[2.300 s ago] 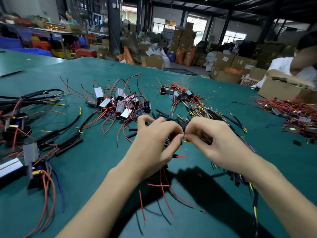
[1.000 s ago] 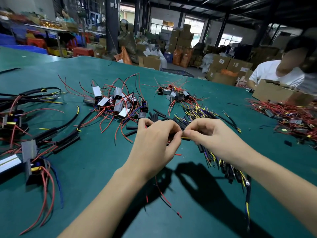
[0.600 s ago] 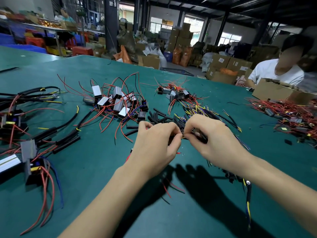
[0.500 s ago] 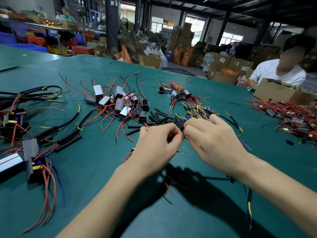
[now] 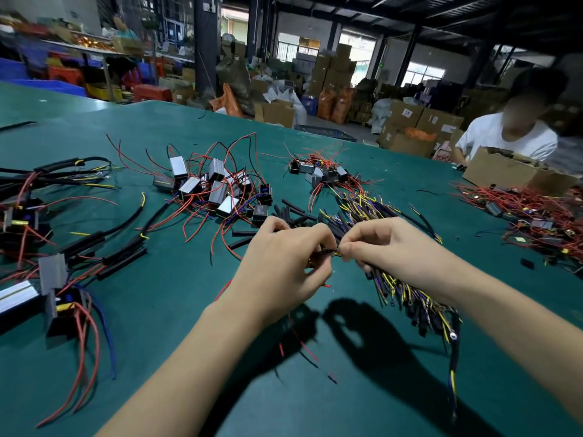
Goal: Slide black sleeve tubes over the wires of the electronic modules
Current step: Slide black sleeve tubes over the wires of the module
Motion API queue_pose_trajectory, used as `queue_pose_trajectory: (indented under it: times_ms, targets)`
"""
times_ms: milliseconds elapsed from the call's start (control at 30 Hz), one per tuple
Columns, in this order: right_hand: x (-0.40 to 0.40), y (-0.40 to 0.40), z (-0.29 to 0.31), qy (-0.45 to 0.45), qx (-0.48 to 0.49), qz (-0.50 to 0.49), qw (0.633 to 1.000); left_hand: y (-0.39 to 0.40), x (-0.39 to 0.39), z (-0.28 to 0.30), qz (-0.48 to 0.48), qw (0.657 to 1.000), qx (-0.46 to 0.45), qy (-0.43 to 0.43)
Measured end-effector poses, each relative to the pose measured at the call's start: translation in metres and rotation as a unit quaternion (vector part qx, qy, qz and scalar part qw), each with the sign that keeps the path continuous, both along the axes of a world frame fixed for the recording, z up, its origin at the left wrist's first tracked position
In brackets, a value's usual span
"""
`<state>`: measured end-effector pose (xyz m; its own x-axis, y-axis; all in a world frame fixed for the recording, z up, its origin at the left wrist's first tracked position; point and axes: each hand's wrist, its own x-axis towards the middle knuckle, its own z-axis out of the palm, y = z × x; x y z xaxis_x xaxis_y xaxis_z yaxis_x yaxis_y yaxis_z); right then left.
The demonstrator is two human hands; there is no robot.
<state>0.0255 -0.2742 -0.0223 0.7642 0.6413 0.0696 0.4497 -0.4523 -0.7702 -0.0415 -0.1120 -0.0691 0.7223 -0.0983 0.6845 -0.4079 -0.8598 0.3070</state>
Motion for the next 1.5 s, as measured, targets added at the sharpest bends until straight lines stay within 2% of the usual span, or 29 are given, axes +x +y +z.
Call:
queue_pose_trajectory:
  times_ms: [200,400,467,533,633,733,767,833,867,900,933,967,1000,1067,1100,1133,1167,1300,1400,1500]
  targets:
    - [0.002,-0.005,0.005,0.102,-0.05,-0.011,0.993,0.0,0.001,0.0,-0.009,0.998,0.05,-0.043]
    - [-0.002,-0.007,0.004,0.078,-0.045,0.007,0.996,0.001,0.0,-0.001,-0.028,0.999,0.038,-0.015]
    - [-0.005,-0.006,0.001,0.051,-0.041,0.013,0.998,-0.001,-0.001,-0.001,-0.044,0.999,-0.005,0.019]
    - [-0.007,-0.005,-0.001,0.013,-0.039,0.007,0.999,-0.003,-0.001,-0.002,-0.064,0.992,-0.091,0.063]
    - [-0.011,-0.005,-0.004,-0.129,-0.05,0.006,0.99,-0.005,0.003,-0.003,-0.091,0.96,-0.227,0.136]
    - [-0.02,-0.001,-0.012,-0.35,-0.082,0.007,0.933,0.0,0.004,0.004,-0.129,0.895,-0.36,0.23]
    - [-0.023,0.001,-0.014,-0.425,-0.101,0.006,0.899,0.002,0.005,0.004,-0.135,0.876,-0.389,0.252]
    - [-0.023,0.005,-0.018,-0.578,-0.133,0.016,0.805,0.005,0.009,0.005,-0.137,0.85,-0.421,0.286]
    - [-0.022,0.008,-0.019,-0.634,-0.146,0.025,0.759,0.005,0.012,0.003,-0.141,0.836,-0.437,0.301]
    - [-0.021,0.011,-0.021,-0.667,-0.15,0.024,0.73,0.005,0.013,0.003,-0.148,0.806,-0.476,0.318]
    - [-0.02,0.014,-0.022,-0.671,-0.144,0.014,0.727,0.005,0.014,0.004,-0.147,0.77,-0.523,0.335]
    - [-0.02,0.017,-0.022,-0.65,-0.131,-0.005,0.749,0.006,0.015,0.005,-0.138,0.756,-0.547,0.334]
    - [-0.021,0.02,-0.022,-0.602,-0.114,-0.028,0.79,0.009,0.015,0.005,-0.118,0.781,-0.533,0.303]
    - [-0.02,0.025,-0.02,-0.457,-0.065,-0.06,0.885,0.012,0.009,0.005,-0.051,0.903,-0.387,0.179]
    - [-0.017,0.026,-0.018,-0.378,-0.041,-0.067,0.922,0.011,0.006,0.005,-0.018,0.95,-0.29,0.112]
    - [-0.015,0.026,-0.016,-0.314,-0.017,-0.072,0.947,0.009,0.004,0.005,0.007,0.977,-0.2,0.067]
    - [-0.012,0.026,-0.012,-0.264,0.005,-0.074,0.962,0.006,0.001,0.004,0.023,0.988,-0.145,0.045]
    - [-0.008,0.024,-0.003,-0.132,0.031,-0.049,0.99,0.003,0.0,0.003,0.042,0.996,-0.071,-0.015]
    - [-0.008,0.021,-0.004,-0.13,0.028,-0.042,0.99,0.005,0.0,0.002,0.049,0.998,-0.02,-0.037]
    - [-0.01,0.019,-0.007,-0.194,0.022,-0.051,0.979,0.004,0.001,0.0,0.062,0.997,0.027,-0.035]
